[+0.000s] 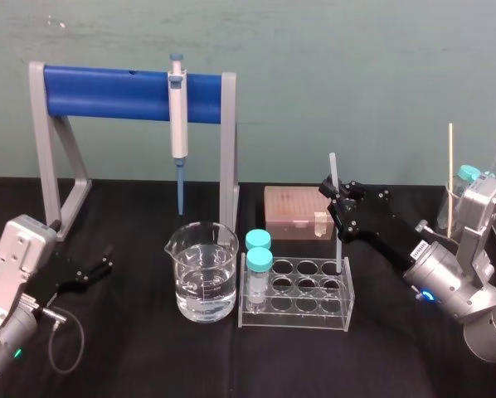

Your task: Pick up the stirring rod with one hand, then place it down.

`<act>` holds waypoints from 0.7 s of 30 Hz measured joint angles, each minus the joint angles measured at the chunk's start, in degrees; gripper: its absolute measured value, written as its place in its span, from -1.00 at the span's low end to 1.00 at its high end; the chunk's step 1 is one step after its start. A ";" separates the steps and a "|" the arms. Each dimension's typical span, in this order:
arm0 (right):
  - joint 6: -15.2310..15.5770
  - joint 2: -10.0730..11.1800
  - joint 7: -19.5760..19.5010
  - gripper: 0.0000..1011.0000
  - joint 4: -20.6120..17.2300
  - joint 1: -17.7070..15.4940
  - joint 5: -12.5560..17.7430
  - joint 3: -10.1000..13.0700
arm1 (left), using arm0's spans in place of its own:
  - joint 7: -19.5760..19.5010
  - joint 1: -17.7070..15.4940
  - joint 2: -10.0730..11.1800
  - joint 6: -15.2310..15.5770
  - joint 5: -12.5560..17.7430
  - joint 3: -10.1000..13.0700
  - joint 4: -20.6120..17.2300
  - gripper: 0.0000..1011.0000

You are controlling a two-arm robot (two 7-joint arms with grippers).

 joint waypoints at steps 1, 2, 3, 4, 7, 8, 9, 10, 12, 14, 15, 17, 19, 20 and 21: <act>-0.27 -0.09 0.41 -0.84 0.52 0.20 0.16 -0.07 | 0.00 0.00 0.00 0.00 0.00 0.00 0.00 0.98; -0.39 -0.12 0.64 -0.84 0.70 0.28 0.25 -0.08 | 0.00 0.00 0.00 0.00 0.00 0.00 0.00 0.98; -0.49 -0.14 0.85 -0.84 0.85 0.34 0.32 -0.11 | 0.00 0.00 0.00 0.00 0.00 0.00 0.00 0.98; -0.72 -0.19 1.23 -0.84 1.15 0.44 0.45 -0.15 | 0.00 0.00 0.00 0.00 0.00 0.00 0.00 0.98; -1.13 -0.34 1.97 -0.84 1.78 0.76 0.80 -0.23 | 0.00 0.00 0.00 0.00 0.00 0.00 0.00 0.98; -1.23 -0.38 2.14 -0.84 1.92 0.83 0.86 -0.26 | 0.00 0.00 0.00 0.00 0.00 0.00 0.00 0.98; -1.26 -0.42 2.31 -0.84 2.09 0.91 0.92 -0.28 | 0.00 0.00 0.00 0.00 0.00 0.00 0.00 0.98; -1.29 -0.51 2.54 -0.84 2.41 1.05 1.11 -0.32 | 0.00 0.00 0.00 0.00 0.00 0.00 0.00 0.98; -1.27 -0.59 2.72 -0.84 2.66 1.16 1.27 -0.33 | 0.00 0.00 0.00 0.00 0.00 0.00 0.00 0.98; -1.07 -0.71 2.85 -0.84 3.15 1.32 1.54 -0.34 | 0.00 0.00 0.00 0.00 0.00 0.00 0.00 0.98; -0.92 -0.75 2.91 -0.84 3.35 1.39 1.63 -0.34 | 0.00 0.00 0.00 0.00 0.00 0.00 0.00 0.98; -0.45 -0.88 3.19 -0.84 4.21 1.65 1.89 -0.38 | 0.00 0.00 0.00 0.00 0.00 0.00 0.00 0.98; 0.00 -1.04 3.51 -0.84 5.27 1.98 2.18 -0.43 | 0.00 0.00 0.00 0.00 0.00 0.00 0.00 0.98; 0.11 -1.10 3.63 -0.84 5.57 2.10 2.23 -0.44 | 0.00 0.00 0.00 0.00 0.00 0.00 0.00 0.98; 0.19 -1.15 3.73 -0.84 5.96 2.24 2.28 -0.46 | 0.00 0.00 0.00 0.00 0.00 0.00 0.00 0.98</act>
